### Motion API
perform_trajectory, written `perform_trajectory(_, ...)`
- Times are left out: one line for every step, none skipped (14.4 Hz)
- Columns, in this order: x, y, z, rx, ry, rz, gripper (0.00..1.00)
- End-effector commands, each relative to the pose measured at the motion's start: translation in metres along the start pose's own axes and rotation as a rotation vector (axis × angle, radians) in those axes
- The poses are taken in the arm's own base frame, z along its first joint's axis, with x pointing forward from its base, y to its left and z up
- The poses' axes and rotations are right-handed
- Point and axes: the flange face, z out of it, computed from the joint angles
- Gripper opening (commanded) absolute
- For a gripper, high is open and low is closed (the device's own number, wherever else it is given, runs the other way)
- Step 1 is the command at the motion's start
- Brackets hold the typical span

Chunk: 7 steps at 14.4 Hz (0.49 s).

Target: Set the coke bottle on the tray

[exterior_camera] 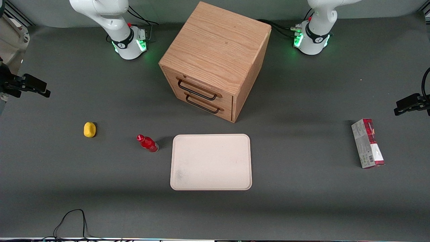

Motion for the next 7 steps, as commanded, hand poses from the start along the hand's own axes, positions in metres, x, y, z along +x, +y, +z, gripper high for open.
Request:
perform_trajectory(-0.0039, -0.0006, -0.0014, -0.025, -0.003, -0.024, 1.0)
perform_trajectory(-0.0035, -0.0006, 0.0002, -0.025, -0.007, -0.024, 1.0)
perform_trajectory(-0.0041, -0.0006, -0.0012, -0.025, -0.004, -0.024, 1.0)
perform_trajectory(-0.004, -0.0006, -0.0006, -0.025, -0.006, -0.024, 1.0)
perform_trajectory(-0.0042, -0.0015, -0.0004, -0.025, -0.007, -0.025, 1.0)
perform_trajectory(-0.0042, -0.0023, 0.0002, -0.025, -0.009, -0.027, 1.0)
perform_trajectory(-0.005, -0.0025, 0.0009, -0.024, -0.016, -0.027, 1.0)
